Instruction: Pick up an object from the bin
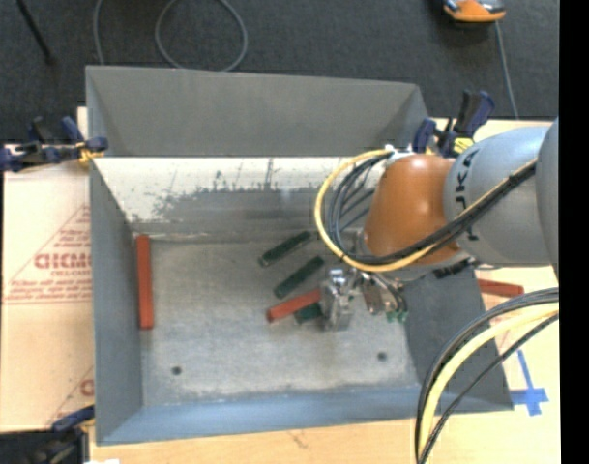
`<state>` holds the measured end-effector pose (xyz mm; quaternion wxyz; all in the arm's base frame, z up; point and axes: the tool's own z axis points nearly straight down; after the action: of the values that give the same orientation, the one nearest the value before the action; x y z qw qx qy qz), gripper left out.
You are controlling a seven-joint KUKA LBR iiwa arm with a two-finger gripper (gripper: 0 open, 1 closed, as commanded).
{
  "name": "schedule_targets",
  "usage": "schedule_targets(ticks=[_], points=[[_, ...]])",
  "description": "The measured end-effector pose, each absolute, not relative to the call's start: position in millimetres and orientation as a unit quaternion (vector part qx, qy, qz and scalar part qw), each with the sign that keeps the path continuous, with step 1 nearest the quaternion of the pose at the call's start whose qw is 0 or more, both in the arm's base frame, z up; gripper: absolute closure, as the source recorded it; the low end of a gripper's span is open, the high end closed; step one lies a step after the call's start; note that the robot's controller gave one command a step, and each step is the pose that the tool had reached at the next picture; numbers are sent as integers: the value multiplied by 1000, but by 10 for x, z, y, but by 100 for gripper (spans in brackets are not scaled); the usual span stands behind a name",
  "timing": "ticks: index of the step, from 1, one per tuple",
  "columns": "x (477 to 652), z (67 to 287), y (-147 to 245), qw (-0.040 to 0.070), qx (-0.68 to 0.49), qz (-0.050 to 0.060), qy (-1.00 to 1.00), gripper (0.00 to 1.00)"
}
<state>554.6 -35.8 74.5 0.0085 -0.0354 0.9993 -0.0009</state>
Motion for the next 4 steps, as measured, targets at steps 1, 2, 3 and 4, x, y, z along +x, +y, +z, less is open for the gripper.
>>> schedule_targets(ticks=[1,2,3,4], points=[[5511,713,-353,2,-35,0,999,0],[5540,740,-355,7,-35,0,999,100],[5511,713,-351,3,-35,0,999,0],[5539,739,-354,7,-34,0,999,100]])
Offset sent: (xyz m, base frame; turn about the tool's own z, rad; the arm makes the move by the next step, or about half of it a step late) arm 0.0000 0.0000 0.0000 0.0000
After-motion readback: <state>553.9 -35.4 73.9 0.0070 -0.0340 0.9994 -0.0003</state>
